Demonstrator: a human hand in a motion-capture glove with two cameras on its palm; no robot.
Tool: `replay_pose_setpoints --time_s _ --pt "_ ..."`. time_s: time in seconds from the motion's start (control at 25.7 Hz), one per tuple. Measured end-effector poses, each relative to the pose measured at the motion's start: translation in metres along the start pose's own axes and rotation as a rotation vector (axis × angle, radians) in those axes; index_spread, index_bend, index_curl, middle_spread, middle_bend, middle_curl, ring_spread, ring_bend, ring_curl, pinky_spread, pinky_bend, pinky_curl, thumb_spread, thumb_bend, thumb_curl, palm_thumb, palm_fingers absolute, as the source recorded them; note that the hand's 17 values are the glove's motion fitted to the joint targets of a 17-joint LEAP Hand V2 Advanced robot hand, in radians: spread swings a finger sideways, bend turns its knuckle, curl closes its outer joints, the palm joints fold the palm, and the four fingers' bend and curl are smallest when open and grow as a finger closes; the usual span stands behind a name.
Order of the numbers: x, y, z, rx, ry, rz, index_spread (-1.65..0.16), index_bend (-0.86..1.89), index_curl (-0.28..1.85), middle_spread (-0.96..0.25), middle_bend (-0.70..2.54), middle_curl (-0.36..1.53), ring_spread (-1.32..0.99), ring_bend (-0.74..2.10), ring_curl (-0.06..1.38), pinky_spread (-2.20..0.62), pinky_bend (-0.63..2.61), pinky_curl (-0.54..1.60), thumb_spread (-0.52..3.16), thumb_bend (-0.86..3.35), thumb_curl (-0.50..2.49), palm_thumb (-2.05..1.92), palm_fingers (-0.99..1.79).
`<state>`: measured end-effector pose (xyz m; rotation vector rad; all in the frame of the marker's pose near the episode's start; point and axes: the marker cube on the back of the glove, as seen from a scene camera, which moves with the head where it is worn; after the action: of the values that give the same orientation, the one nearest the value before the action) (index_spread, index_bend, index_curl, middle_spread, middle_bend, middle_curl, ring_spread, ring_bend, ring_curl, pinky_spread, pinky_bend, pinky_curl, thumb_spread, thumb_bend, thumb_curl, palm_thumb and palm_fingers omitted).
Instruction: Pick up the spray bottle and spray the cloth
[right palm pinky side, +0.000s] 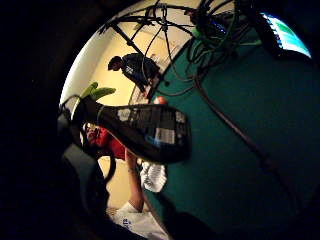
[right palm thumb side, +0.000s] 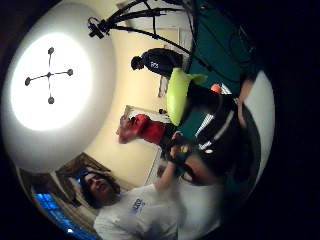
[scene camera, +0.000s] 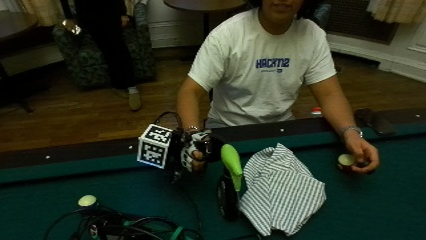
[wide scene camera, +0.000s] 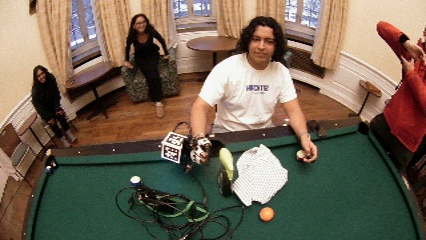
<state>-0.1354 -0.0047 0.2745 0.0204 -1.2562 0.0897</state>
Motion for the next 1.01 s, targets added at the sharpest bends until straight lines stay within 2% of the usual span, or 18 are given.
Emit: replay_pose_setpoints --time_s 0.16,0.27,0.35,0.39,0.51,0.74,1.01 --pt "0.002 0.002 0.010 -0.084 0.060 -0.023 -0.27 0.53 0.48 -0.22 0.71 0.61 -0.21 0.93 0.57 -0.19 0.92 0.58 0.88 0.02 0.57 0.90 1.13" --pt "0.001 0.000 0.022 -0.130 0.096 -0.022 -0.30 0.29 0.45 -0.23 0.59 0.58 -0.21 0.89 0.57 -0.21 0.84 0.56 0.86 -0.01 0.57 0.88 0.75" --pt "0.001 -0.003 0.032 -0.138 0.101 -0.014 -0.32 0.19 0.44 -0.22 0.57 0.56 -0.20 0.86 0.56 -0.17 0.76 0.55 0.92 -0.06 0.53 0.80 0.58" --pt "0.000 -0.005 0.038 -0.141 0.099 -0.008 -0.32 0.18 0.43 -0.21 0.54 0.55 -0.20 0.80 0.54 -0.12 0.69 0.53 0.91 -0.07 0.51 0.77 0.40" --pt "-0.001 -0.012 0.055 -0.145 0.081 0.010 -0.34 0.14 0.40 -0.19 0.48 0.51 -0.18 0.71 0.51 -0.04 0.62 0.49 0.90 -0.06 0.49 0.72 0.29" --pt "0.001 -0.031 0.078 -0.113 0.025 0.023 -0.34 0.09 0.31 -0.16 0.40 0.45 -0.16 0.63 0.42 0.02 0.57 0.40 0.89 -0.05 0.45 0.69 0.27" --pt "0.009 -0.056 0.088 -0.080 0.032 0.044 -0.31 0.06 0.25 -0.14 0.37 0.42 -0.17 0.71 0.40 0.03 0.52 0.36 0.87 -0.06 0.42 0.62 0.43"
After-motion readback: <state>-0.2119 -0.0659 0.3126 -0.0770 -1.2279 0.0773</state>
